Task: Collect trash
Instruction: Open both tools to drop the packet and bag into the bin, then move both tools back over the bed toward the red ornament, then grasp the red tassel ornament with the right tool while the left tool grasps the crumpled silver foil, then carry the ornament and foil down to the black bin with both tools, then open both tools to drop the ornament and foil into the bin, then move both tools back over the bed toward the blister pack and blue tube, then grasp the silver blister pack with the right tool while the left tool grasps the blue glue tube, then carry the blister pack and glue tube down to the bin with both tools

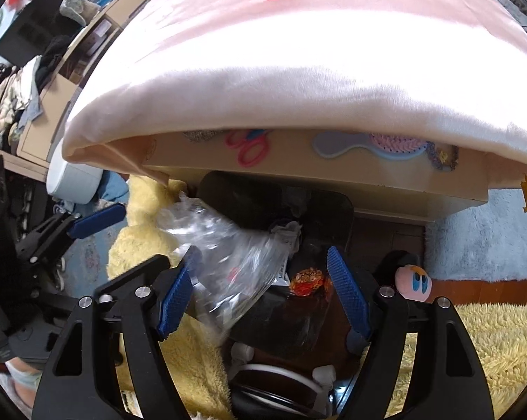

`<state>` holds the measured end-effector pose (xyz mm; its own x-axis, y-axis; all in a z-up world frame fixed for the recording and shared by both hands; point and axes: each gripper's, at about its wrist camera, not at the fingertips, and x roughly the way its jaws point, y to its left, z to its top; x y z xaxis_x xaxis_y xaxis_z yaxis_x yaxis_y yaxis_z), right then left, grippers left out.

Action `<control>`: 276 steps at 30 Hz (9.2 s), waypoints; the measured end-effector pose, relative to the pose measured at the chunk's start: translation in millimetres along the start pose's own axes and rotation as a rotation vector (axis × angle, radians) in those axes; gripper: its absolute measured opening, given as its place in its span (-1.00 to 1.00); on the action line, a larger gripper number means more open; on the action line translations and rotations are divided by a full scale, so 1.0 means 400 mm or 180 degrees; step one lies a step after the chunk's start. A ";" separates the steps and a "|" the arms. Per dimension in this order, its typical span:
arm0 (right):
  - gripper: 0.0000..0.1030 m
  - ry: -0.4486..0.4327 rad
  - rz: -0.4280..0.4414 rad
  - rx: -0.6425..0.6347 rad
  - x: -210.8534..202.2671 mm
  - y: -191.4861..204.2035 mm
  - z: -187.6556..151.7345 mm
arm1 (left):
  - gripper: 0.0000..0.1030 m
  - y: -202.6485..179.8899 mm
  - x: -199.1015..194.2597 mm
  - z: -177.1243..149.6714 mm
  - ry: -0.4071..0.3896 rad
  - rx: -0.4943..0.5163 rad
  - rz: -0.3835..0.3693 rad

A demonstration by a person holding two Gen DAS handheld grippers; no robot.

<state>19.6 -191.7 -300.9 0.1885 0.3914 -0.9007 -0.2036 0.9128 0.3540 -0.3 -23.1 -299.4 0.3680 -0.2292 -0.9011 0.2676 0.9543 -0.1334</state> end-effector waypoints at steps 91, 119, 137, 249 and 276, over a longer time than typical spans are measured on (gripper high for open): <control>-0.34 -0.0981 -0.0178 -0.0388 -0.141 -0.012 0.351 | -0.68 0.103 0.001 0.470 -0.0337 -0.0197 0.0007; -0.34 -0.0630 -0.0226 -0.0461 -0.139 0.073 -0.018 | -0.67 0.010 -0.102 0.004 -0.0093 -0.0260 -0.0169; -0.32 -0.0106 -0.0211 -0.0120 0.019 0.026 -0.046 | -0.61 -0.016 0.046 -0.066 0.0321 -0.0238 -0.0330; -0.03 -0.1097 -0.0342 -0.0226 -0.198 0.033 0.105 | -0.73 0.022 -0.158 0.175 -0.0396 -0.0200 -0.0034; -0.02 -0.0414 -0.0505 -0.0144 -0.011 0.048 -0.071 | -0.73 0.009 -0.017 -0.065 0.0223 -0.0293 -0.0113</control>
<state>-12.6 -179.2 -297.5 0.3436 0.2575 -0.9031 -0.2039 0.9592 0.1959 -25.1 -12.9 -304.6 0.2959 -0.2521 -0.9213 0.1953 0.9601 -0.2000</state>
